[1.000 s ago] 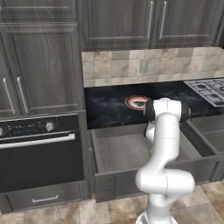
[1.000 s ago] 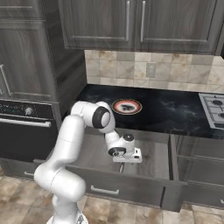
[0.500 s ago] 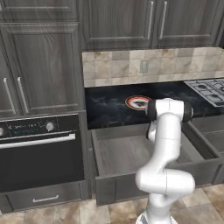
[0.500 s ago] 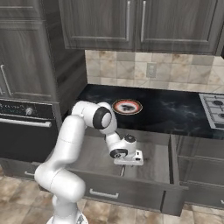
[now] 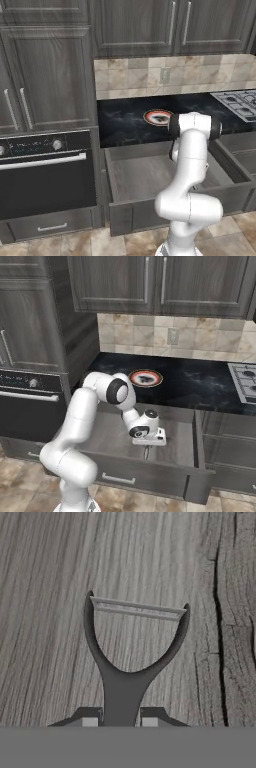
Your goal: Pick the peeler from the drawer and place it on the counter.
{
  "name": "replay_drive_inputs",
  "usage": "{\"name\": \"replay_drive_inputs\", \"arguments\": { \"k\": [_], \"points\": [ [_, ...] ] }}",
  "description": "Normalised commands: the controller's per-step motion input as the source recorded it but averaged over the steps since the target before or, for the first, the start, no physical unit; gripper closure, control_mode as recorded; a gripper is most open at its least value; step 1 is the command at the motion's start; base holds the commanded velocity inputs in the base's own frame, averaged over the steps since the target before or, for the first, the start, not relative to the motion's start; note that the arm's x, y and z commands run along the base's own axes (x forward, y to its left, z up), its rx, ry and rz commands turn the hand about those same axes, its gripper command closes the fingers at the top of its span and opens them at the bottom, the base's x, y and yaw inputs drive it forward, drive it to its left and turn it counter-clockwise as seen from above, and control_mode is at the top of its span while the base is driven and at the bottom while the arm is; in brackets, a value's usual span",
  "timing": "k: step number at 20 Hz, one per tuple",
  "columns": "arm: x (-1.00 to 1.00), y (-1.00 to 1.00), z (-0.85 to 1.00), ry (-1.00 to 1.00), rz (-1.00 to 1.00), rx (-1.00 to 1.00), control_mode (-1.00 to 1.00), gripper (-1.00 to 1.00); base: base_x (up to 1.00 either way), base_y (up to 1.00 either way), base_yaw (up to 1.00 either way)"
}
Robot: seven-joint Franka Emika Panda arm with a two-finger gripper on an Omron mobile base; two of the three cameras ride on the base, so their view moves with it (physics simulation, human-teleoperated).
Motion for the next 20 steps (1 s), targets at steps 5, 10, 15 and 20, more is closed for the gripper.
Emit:
{"name": "replay_drive_inputs", "arguments": {
  "k": [5,10,15,20],
  "points": [
    [-0.1,0.0,0.44,-0.06,0.08,0.0,-1.0,1.0,0.0,0.0,0.0],
    [-0.25,0.0,1.0,-0.21,0.19,0.0,-1.0,1.0,0.0,0.0,0.0],
    [-0.27,0.0,1.0,-0.12,0.14,-0.01,-1.0,1.0,0.0,0.0,0.0],
    [-0.12,0.22,1.0,0.0,0.15,-0.08,-1.0,1.0,0.0,0.0,0.0]
  ]
}}
